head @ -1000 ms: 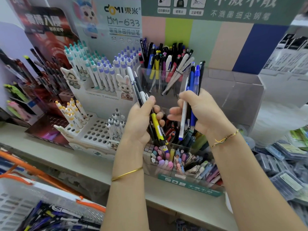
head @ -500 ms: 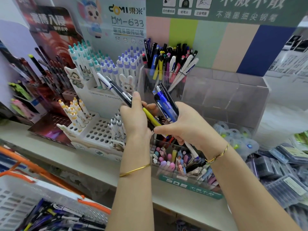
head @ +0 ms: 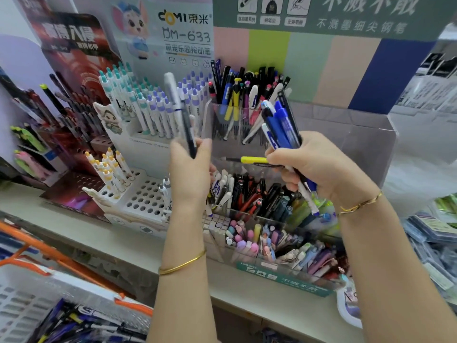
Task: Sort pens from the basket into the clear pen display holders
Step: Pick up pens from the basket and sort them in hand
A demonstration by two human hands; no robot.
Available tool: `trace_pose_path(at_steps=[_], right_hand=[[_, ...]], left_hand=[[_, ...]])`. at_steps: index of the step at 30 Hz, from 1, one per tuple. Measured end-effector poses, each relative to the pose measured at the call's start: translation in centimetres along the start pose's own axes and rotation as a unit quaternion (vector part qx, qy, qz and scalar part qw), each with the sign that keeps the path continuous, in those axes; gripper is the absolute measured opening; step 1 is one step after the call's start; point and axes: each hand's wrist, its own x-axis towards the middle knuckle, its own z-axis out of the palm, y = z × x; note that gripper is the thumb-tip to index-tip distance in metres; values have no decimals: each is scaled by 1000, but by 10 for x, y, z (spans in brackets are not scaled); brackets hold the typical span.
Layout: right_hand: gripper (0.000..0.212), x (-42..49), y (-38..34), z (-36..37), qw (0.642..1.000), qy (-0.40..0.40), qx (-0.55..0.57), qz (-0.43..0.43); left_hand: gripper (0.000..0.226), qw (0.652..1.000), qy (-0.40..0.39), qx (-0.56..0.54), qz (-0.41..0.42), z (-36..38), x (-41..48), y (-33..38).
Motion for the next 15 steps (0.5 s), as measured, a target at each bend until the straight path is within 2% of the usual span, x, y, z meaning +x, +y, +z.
trace_pose_path(at_steps=[2, 4, 7, 10, 12, 15], right_hand=[[5, 2, -4, 1, 1000, -30, 2, 7], [7, 5, -7, 3, 999, -38, 30, 9], [19, 12, -9, 3, 994, -5, 107, 9], [27, 15, -6, 5, 979, 6, 203, -15], [29, 14, -1, 11, 978, -1, 203, -43], [20, 12, 8, 25, 985, -10, 144, -99]], left_hand=[[8, 992, -112, 50, 7, 0, -4, 6], [10, 978, -186, 92, 8, 2, -6, 7], [12, 974, -207, 88, -5, 5, -6, 4], [15, 975, -206, -20, -81, 9, -5, 4], [13, 963, -213, -94, -136, 11, -3, 4], [10, 945, -236, -149, -171, 15, -2, 3]])
